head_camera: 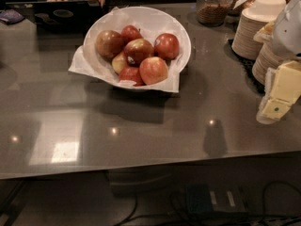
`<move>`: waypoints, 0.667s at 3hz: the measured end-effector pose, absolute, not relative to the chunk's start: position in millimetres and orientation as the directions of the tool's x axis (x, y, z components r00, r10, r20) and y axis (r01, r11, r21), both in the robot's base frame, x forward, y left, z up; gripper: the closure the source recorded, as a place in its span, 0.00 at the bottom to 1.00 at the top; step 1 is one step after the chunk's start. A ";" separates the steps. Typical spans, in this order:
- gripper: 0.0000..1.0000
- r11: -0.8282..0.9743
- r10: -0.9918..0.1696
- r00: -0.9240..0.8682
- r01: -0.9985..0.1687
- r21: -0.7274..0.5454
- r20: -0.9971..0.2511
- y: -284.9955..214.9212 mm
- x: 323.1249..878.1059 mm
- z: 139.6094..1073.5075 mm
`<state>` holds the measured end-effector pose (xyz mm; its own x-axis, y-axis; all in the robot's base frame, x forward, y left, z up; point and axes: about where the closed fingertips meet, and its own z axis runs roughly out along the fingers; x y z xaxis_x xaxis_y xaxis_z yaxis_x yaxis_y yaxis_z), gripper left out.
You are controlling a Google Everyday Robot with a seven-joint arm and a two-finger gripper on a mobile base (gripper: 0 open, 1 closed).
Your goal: Pick apple from white bowl
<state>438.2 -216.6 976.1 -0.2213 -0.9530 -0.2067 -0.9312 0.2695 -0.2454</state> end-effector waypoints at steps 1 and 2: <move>0.00 0.261 -0.955 -0.209 -0.930 -0.258 -0.213 -209.5 442.3 976.8; 0.00 0.201 -0.959 -0.129 -0.937 -0.287 -0.253 -178.2 467.0 976.6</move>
Offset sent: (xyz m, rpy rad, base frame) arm 0.0607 0.0763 -0.0034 0.0849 -0.0926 0.1755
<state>467.0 -178.2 976.6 -0.1287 -0.9588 -0.2531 -0.9366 0.2014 -0.2867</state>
